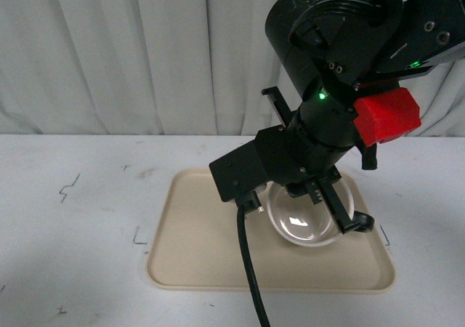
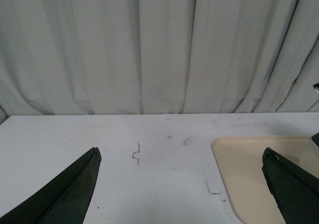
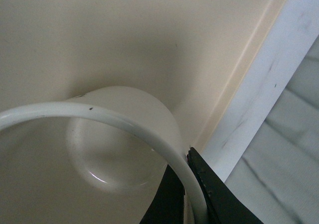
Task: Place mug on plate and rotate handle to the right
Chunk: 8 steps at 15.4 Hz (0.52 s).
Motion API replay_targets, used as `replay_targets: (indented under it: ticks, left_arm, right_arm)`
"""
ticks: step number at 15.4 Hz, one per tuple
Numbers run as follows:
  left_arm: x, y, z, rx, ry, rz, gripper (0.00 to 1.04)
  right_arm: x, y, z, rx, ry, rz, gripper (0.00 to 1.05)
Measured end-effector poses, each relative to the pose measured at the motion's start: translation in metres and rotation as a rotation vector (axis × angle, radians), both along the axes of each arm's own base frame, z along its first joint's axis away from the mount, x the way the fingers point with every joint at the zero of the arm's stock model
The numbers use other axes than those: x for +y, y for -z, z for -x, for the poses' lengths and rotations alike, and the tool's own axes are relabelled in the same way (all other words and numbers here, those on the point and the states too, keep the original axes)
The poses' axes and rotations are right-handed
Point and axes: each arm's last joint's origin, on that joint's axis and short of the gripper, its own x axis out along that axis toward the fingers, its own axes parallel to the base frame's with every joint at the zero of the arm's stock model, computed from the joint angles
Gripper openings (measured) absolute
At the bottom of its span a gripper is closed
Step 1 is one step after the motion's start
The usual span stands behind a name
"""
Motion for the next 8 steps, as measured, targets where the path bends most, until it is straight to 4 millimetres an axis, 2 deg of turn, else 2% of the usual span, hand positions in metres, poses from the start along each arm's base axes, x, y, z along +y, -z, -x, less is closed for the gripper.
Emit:
replay_targets:
  ticks: [4, 6, 8]
  left_arm:
    - [0.000, 0.000, 0.000, 0.000, 0.000, 0.000, 0.98]
    - [0.000, 0.000, 0.000, 0.000, 0.000, 0.000, 0.98]
    - [0.000, 0.000, 0.000, 0.000, 0.000, 0.000, 0.98]
  right_arm:
    - [0.019, -0.003, 0.018, 0.057, -0.229, -0.013, 0.03]
    - [0.017, -0.003, 0.024, 0.093, -0.255, -0.057, 0.03]
    - [0.010, -0.004, 0.022, 0.103, -0.232, -0.074, 0.03]
